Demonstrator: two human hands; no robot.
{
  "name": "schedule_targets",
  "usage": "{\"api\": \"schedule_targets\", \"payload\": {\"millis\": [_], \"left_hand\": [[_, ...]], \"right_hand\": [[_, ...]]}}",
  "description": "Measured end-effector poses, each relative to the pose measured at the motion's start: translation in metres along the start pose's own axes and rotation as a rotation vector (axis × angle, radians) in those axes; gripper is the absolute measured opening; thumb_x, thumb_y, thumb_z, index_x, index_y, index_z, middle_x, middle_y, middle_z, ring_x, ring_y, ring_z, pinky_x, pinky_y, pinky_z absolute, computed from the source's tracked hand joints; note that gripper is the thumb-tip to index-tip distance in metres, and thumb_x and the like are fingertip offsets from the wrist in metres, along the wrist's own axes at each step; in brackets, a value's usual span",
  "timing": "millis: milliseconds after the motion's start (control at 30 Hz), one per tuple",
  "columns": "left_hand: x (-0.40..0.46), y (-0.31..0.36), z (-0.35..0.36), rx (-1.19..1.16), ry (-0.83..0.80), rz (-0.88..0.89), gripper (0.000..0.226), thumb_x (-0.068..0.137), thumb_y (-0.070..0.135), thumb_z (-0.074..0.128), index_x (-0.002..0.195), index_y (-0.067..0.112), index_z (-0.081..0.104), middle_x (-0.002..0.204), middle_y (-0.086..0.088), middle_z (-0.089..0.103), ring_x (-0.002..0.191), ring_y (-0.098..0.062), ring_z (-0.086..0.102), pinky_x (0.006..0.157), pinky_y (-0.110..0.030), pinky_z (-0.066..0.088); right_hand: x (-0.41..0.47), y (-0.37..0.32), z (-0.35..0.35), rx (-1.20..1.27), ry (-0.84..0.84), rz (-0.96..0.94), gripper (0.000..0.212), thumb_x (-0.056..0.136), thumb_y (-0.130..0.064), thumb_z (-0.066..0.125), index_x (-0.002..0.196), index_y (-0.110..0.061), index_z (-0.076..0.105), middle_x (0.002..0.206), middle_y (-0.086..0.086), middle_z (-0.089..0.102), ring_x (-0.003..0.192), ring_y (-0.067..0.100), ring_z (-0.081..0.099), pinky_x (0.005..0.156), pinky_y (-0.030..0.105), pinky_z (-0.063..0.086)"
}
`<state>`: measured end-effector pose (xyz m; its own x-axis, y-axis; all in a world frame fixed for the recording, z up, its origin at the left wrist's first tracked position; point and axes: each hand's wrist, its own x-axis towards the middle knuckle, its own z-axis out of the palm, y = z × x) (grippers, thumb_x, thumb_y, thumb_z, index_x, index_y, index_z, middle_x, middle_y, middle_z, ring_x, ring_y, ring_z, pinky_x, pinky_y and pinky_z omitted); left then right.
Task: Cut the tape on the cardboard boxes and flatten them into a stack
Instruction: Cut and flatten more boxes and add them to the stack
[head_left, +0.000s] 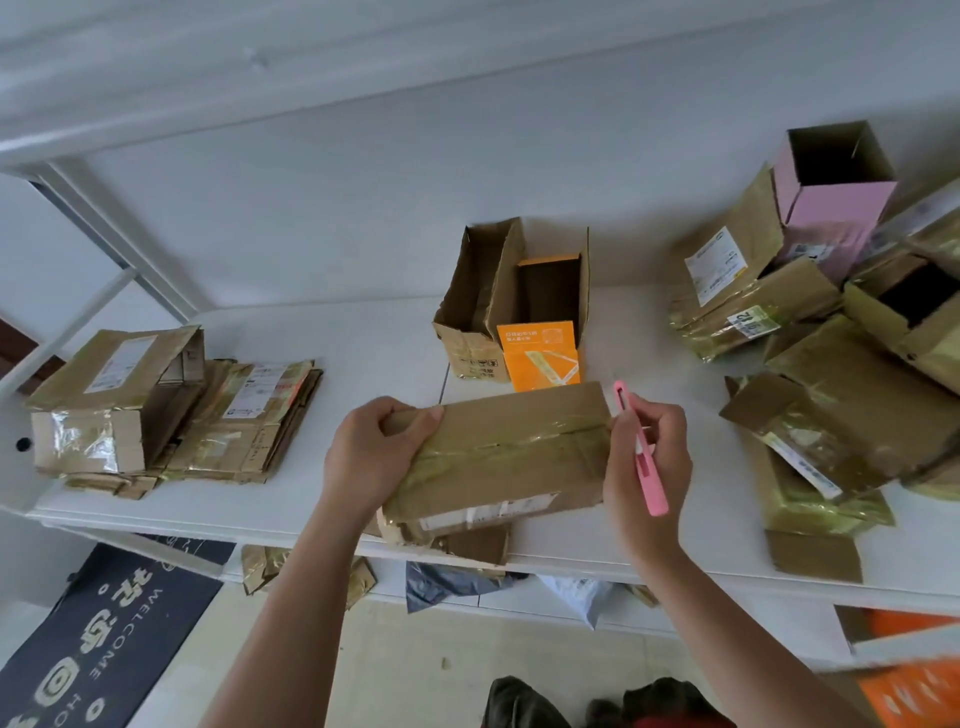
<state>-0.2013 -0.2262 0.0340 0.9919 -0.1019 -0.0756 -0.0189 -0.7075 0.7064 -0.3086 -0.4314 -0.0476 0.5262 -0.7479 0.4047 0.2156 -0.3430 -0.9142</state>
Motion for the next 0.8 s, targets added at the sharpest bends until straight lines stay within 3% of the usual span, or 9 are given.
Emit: {"api": "schedule_targets", "payload": {"millis": [100,200,267,367,433,533,667,800], "left_hand": [[0.008,-0.012,0.024,0.154,0.001,-0.001,0.026,0.091,0.044,0.063,0.11,0.026,0.067,0.107,0.004,0.067,0.106,-0.022,0.059,0.092,-0.039,0.047],[0.002,-0.024,0.06,0.334,-0.077,-0.126,0.037,0.1,0.029,0.048,0.137,0.031,0.051,0.148,-0.005,0.041,0.134,-0.033,0.031,0.111,-0.049,0.028],[-0.004,-0.021,0.074,0.314,-0.025,0.0,0.039,0.103,0.024,0.04,0.14,0.032,0.049,0.157,0.002,0.029,0.145,-0.033,0.014,0.119,-0.054,0.013],[-0.008,-0.023,0.087,0.515,-0.072,0.284,0.047,0.103,0.047,0.031,0.15,0.037,0.034,0.163,0.009,0.018,0.152,-0.019,-0.003,0.121,-0.044,-0.009],[-0.007,-0.027,0.09,0.611,-0.139,0.322,0.058,0.099,0.061,0.021,0.154,0.041,0.019,0.164,0.011,0.012,0.152,-0.014,-0.004,0.122,-0.043,-0.008],[-0.005,-0.031,0.093,0.652,-0.151,0.319,0.065,0.094,0.067,0.01,0.154,0.043,0.012,0.164,0.01,0.012,0.152,-0.016,0.002,0.123,-0.045,-0.004],[-0.006,-0.032,0.097,0.712,-0.113,0.337,0.077,0.084,0.069,-0.008,0.154,0.042,0.009,0.163,0.008,0.015,0.151,-0.019,0.007,0.123,-0.047,-0.001],[-0.006,-0.032,0.097,0.724,-0.117,0.333,0.081,0.082,0.072,-0.009,0.155,0.041,0.008,0.163,0.007,0.015,0.15,-0.019,0.008,0.122,-0.048,0.002]], "right_hand": [[-0.003,0.015,0.0,-0.031,-0.099,0.056,0.014,0.099,-0.03,0.048,0.1,-0.017,0.053,0.068,0.002,0.057,0.051,0.017,0.05,0.044,0.037,0.043],[-0.013,0.03,-0.003,-0.003,-0.213,0.166,0.02,0.099,-0.036,0.05,0.101,-0.017,0.055,0.077,0.008,0.065,0.054,0.027,0.055,0.048,0.051,0.047],[-0.011,0.033,-0.01,0.056,-0.233,0.214,0.012,0.101,-0.022,0.054,0.105,-0.011,0.058,0.085,0.007,0.068,0.069,0.029,0.062,0.059,0.046,0.052],[-0.001,0.039,-0.02,0.14,-0.269,0.282,0.009,0.1,-0.013,0.054,0.106,-0.01,0.059,0.093,0.004,0.07,0.088,0.025,0.068,0.075,0.039,0.056],[0.001,0.043,-0.024,0.232,-0.257,0.378,0.008,0.1,-0.012,0.053,0.104,-0.007,0.059,0.092,0.007,0.07,0.093,0.026,0.07,0.084,0.047,0.058],[0.0,0.045,-0.027,0.294,-0.256,0.502,0.007,0.101,-0.007,0.051,0.1,-0.005,0.058,0.086,0.006,0.069,0.087,0.025,0.07,0.086,0.058,0.056],[0.0,0.045,-0.028,0.279,-0.274,0.516,0.009,0.1,-0.004,0.052,0.096,-0.006,0.059,0.082,0.006,0.068,0.083,0.026,0.067,0.084,0.065,0.053],[0.002,0.045,-0.028,0.259,-0.283,0.506,0.012,0.099,-0.002,0.051,0.093,-0.009,0.06,0.08,0.006,0.067,0.082,0.027,0.067,0.082,0.063,0.053]]}}
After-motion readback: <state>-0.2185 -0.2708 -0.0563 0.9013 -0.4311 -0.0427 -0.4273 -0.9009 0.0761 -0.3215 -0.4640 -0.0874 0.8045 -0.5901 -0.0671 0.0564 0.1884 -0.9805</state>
